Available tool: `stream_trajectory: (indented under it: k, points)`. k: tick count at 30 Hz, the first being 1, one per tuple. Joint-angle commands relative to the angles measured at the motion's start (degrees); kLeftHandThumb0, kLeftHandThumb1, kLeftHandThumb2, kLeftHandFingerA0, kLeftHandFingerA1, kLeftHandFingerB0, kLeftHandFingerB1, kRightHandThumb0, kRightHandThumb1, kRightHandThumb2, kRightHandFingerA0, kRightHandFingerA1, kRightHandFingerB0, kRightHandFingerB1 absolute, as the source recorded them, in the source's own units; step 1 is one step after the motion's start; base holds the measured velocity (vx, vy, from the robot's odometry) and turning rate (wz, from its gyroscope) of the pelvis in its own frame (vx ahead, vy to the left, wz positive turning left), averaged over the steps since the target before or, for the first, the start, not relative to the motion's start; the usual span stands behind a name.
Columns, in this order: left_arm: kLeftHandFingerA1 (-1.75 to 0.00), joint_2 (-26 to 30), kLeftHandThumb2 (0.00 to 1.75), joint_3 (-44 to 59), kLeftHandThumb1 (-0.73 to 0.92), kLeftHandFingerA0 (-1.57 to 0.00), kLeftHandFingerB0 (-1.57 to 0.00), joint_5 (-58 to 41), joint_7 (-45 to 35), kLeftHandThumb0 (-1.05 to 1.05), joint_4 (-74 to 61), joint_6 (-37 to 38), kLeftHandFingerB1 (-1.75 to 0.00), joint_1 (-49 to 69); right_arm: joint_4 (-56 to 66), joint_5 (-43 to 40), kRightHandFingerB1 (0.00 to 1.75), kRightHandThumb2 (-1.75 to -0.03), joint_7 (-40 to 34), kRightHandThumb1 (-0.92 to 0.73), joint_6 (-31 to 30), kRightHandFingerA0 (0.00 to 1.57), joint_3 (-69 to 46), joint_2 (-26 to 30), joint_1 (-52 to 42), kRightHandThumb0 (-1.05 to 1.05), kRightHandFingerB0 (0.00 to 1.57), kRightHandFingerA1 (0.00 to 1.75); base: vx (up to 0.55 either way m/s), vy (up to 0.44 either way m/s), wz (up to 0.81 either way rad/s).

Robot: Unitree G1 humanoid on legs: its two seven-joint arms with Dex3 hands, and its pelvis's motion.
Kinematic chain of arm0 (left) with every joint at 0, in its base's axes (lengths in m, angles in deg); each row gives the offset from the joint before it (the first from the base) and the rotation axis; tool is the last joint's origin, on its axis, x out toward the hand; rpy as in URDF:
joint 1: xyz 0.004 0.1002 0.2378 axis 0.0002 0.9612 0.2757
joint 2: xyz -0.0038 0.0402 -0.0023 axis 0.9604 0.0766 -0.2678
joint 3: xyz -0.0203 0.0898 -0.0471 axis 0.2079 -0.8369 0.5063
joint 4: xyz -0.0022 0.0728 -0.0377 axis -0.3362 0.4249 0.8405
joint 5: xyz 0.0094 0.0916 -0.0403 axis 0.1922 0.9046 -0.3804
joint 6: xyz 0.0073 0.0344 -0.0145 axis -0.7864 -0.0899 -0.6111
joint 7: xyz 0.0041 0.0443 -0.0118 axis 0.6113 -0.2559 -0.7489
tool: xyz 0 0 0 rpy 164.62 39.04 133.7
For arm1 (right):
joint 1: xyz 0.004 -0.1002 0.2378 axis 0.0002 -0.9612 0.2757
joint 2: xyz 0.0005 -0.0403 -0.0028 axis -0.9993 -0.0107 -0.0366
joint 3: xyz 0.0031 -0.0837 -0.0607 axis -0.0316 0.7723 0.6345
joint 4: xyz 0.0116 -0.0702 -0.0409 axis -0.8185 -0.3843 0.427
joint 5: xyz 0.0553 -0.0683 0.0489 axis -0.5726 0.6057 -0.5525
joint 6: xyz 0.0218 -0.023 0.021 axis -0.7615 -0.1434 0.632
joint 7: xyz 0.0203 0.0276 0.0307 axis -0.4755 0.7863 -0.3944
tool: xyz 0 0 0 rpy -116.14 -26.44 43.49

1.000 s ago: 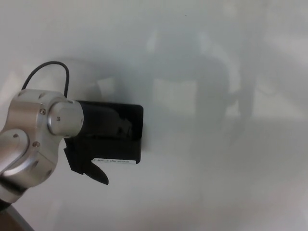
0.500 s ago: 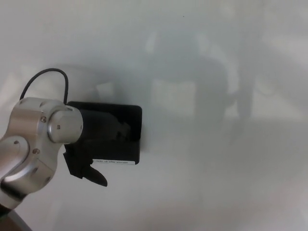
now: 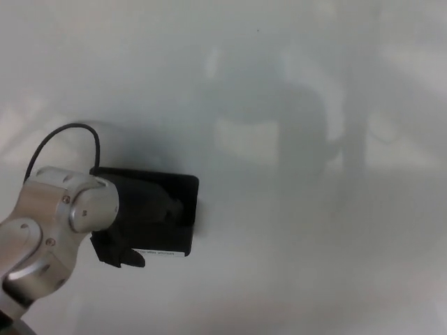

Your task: A magnetic marker holder is on the left hand side of the white board, the robot put the index and middle finger into the opening of the container and pull off the magnetic holder and hand it to a human on the left hand side.

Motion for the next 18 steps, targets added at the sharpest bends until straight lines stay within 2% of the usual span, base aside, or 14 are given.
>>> stream_trajectory:
  k: [1,4,5,8,9,10,11,16,17,18]
  points:
    - [-1.34,0.3,0.75,-0.5,0.73,-0.70,-0.70,-6.0,-4.0,-0.19,2.1,5.5,-1.22,6.0,-0.2,-0.3,0.28,-0.63,-0.2,-0.78,0.7,0.45,-0.2,0.5,-0.4,-0.59,0.20,0.40,0.00,0.000,0.00]
    - [-1.34,0.0,0.75,-0.3,0.73,-0.70,-0.70,-6.1,-4.5,-0.19,2.1,5.7,-1.22,6.7,-0.2,-0.5,0.28,-0.63,0.0,-0.78,0.6,0.45,-0.3,0.4,-0.4,-0.59,0.20,0.40,0.00,0.000,0.02]
    - [-1.55,-0.3,0.80,0.2,0.74,-0.71,-0.68,-6.8,-4.0,-0.24,2.2,6.3,-1.34,7.7,-0.2,-0.4,0.28,-0.63,-0.2,-0.78,0.5,0.44,-0.2,0.4,-0.3,-0.58,0.20,0.40,0.00,0.000,0.17]
    - [-1.55,-1.0,0.80,1.0,0.74,-0.71,-0.68,-7.9,-3.4,-0.24,2.5,7.4,-1.34,9.4,-0.1,-0.2,0.28,-0.63,-0.4,-0.78,0.5,0.44,-0.1,0.3,0.0,-0.58,0.20,0.40,0.00,0.000,0.08]
    - [-1.75,-2.5,0.84,3.3,0.76,-0.75,-0.55,-11.6,-3.9,-0.15,2.8,4.8,-1.52,11.4,-0.1,-0.2,0.28,-0.64,-0.5,-0.76,0.6,0.45,0.0,0.2,0.0,-0.60,0.21,0.41,0.00,0.000,0.00]
    - [-1.75,-4.6,0.84,6.2,0.76,-0.75,-0.55,-16.4,-4.4,-0.15,3.1,1.7,-1.52,13.8,-0.1,-0.1,0.28,-0.64,-0.6,-0.76,0.7,0.45,0.1,0.2,0.0,-0.60,0.21,0.41,0.00,0.000,0.00]
    - [-1.75,-6.6,0.89,9.3,0.68,-0.62,-0.57,-20.8,-5.6,-0.14,4.0,-0.9,-1.52,15.5,0.0,0.1,0.28,-0.64,-0.6,-0.78,0.8,0.45,0.2,0.3,0.3,-0.59,0.20,0.41,0.00,0.000,0.00]
    - [-1.75,-9.0,0.89,12.4,0.66,-0.62,-0.59,-24.1,-7.9,-0.14,4.8,-4.4,-1.48,16.7,0.0,0.3,0.28,-0.63,-0.8,-0.78,0.9,0.45,0.5,0.4,0.4,-0.59,0.21,0.41,0.00,0.000,0.00]
    - [-1.63,-11.0,0.77,15.1,0.65,-0.94,-0.75,-29.2,-11.0,-0.13,6.4,-9.2,-1.27,17.1,0.1,0.3,0.41,-0.94,-0.9,-0.64,0.6,0.36,0.6,0.5,0.8,-0.64,0.13,0.52,0.00,0.000,0.00]
    - [-1.63,-12.2,0.77,16.6,0.65,-0.94,-0.75,-32.4,-12.8,-0.13,7.4,-11.9,-1.27,17.3,0.1,0.4,0.41,-0.94,-0.8,-0.64,0.4,0.36,0.6,0.5,1.0,-0.64,0.13,0.52,0.00,0.000,0.00]
